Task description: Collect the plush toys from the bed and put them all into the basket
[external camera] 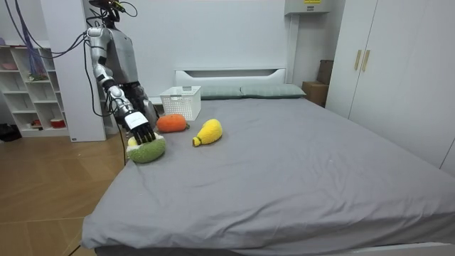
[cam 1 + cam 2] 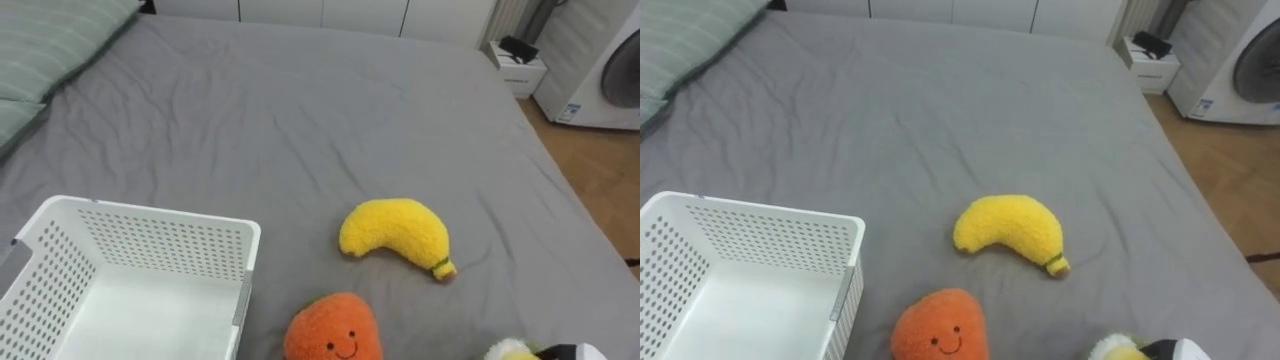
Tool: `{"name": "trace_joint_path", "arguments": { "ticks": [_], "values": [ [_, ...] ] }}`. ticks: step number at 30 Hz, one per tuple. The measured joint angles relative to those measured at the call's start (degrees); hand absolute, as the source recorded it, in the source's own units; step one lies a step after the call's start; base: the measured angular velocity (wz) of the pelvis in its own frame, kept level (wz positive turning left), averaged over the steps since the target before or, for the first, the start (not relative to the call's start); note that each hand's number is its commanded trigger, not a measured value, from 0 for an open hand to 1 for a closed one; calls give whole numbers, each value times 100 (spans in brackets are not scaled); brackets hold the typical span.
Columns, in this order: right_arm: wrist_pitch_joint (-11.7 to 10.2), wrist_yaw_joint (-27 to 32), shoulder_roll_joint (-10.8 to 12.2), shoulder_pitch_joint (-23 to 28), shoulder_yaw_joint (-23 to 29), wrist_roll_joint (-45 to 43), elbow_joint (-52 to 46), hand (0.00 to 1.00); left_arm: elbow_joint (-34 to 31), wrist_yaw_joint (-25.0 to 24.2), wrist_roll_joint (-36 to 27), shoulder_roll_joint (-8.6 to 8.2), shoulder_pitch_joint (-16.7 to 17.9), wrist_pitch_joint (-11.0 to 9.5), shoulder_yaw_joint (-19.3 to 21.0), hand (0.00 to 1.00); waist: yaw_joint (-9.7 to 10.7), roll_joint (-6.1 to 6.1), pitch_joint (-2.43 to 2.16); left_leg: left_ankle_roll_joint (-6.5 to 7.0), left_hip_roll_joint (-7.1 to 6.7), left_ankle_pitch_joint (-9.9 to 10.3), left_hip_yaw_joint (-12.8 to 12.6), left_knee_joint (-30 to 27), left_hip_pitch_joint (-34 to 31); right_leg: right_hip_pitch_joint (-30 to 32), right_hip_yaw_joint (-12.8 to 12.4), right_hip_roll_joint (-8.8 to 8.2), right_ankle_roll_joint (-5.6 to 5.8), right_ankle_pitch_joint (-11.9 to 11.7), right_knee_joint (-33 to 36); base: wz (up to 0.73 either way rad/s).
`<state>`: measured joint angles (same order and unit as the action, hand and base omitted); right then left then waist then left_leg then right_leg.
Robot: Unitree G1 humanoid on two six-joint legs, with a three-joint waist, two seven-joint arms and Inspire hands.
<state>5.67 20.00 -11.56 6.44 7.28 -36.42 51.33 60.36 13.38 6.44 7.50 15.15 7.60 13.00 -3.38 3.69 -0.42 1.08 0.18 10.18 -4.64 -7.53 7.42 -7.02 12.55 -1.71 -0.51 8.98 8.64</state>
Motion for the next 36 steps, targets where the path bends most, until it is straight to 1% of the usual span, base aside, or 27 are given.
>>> {"name": "trace_joint_path", "arguments": {
  "ticks": [6,10,12,15,16,17,21,25,26,27,28,29,31,34,36],
  "values": [
    [-18,320,28,-2,-111,-135,-5,100,-7,8,1,4,-32,-16,-91,0,-17,-29,14,0,-5,1,11,-11,-7,19,4,8,2,1,-9,0],
    [-20,419,26,-11,-92,-347,-203,100,-101,-4,6,6,-48,-82,-104,0,-1,-38,17,1,-4,-1,16,-17,-78,73,5,-5,2,2,11,0],
    [-66,422,14,-15,-90,-390,-370,100,-141,-19,3,8,-60,-136,-97,0,4,-36,24,1,-2,-3,8,-31,-123,114,27,-12,-4,-5,18,0],
    [-147,417,11,-17,-88,-365,-774,100,-162,-78,-12,11,-66,-175,-95,0,7,-20,36,2,-3,-3,8,-30,-121,122,34,-16,-2,-4,18,0],
    [-245,417,11,-32,-62,-341,-947,100,-162,-134,-18,18,-65,-185,-76,0,3,-30,56,2,-4,-4,9,-23,-122,124,31,-15,-2,-4,14,0],
    [-307,417,11,-86,-33,-302,-1091,100,-163,-167,-36,22,-73,-202,-77,0,9,-31,63,2,-3,-4,10,-20,-126,128,32,-16,0,-3,10,0],
    [-326,401,11,-88,21,-156,-1840,100,-161,-181,-231,21,-53,-291,-77,0,22,-39,69,2,-5,-4,16,-11,-131,133,38,-16,5,1,9,1],
    [-327,276,7,-89,87,16,-2973,100,-119,-181,-238,20,-70,-348,-77,0,62,1,70,2,-21,-5,22,-29,-185,179,52,-18,6,2,10,1],
    [-332,266,7,-91,87,88,-3292,100,-120,-181,-238,19,-57,-350,-83,0,89,16,62,2,-9,-5,22,-28,-192,188,53,-19,7,3,12,0],
    [-336,256,6,-92,87,131,-3437,100,-121,-181,-238,18,-54,-350,-87,0,104,21,60,2,-6,-5,21,-28,-197,194,53,-20,7,3,11,0],
    [-383,236,6,-101,87,242,-3648,100,-122,-183,-238,18,-55,-350,-86,0,134,41,60,2,-3,-5,21,-26,-214,211,53,-19,6,2,8,0],
    [-414,211,7,-99,88,333,-3786,100,-120,-189,-240,18,-55,-350,-80,0,147,35,65,2,-3,-5,19,-22,-230,226,50,-17,6,2,3,0],
    [-405,94,7,-100,92,448,-4008,100,-121,-228,-247,11,-63,-347,-79,0,163,56,50,2,-4,-5,9,-18,-265,258,45,-19,7,1,8,0],
    [-379,-87,7,-111,81,715,-4393,100,-65,-244,-414,5,-104,-345,-95,0,174,26,59,4,-4,-6,5,-15,-289,282,43,-17,5,0,14,0],
    [-365,-165,7,-140,82,774,-4485,100,-64,-259,-471,0,-138,-345,-98,0,181,19,61,3,-4,-6,3,-14,-293,285,47,-18,5,0,14,0]
  ]
}}
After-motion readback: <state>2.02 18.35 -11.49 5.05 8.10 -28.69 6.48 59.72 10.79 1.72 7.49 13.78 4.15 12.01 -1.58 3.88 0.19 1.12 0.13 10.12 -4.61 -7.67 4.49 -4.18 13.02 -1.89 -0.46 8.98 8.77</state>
